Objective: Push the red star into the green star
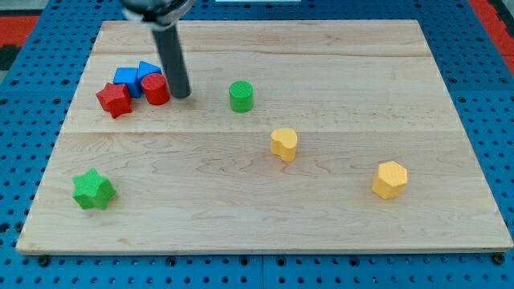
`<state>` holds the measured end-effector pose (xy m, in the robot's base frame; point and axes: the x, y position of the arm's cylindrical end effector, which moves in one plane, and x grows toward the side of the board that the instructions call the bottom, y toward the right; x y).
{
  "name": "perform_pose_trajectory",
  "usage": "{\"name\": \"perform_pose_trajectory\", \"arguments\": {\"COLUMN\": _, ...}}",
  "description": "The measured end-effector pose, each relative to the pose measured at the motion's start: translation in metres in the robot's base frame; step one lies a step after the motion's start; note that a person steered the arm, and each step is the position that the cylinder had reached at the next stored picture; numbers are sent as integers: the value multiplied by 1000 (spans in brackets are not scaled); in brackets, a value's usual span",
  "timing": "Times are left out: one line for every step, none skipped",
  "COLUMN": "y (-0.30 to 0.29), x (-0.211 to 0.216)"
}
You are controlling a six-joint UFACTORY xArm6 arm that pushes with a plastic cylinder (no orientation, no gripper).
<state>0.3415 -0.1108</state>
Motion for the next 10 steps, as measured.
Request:
{"name": "perform_pose_trajectory", "arguments": {"y": -22, "x": -56}}
{"name": "perform_pose_trajectory", "arguments": {"y": -57, "x": -44}}
{"name": "perform_pose_trajectory", "arguments": {"y": -84, "x": -7}}
{"name": "perform_pose_trajectory", "arguments": {"y": -102, "x": 21}}
{"name": "perform_pose_trajectory", "arguments": {"y": -103, "x": 56}}
{"name": "perform_pose_trajectory", "arguments": {"y": -103, "x": 88}}
{"name": "perform_pose_trajectory", "arguments": {"y": -94, "x": 85}}
{"name": "perform_pose_trajectory", "arguments": {"y": -112, "x": 50}}
{"name": "perform_pose_trajectory", "arguments": {"y": -124, "x": 75}}
{"name": "perform_pose_trajectory", "arguments": {"y": -109, "x": 130}}
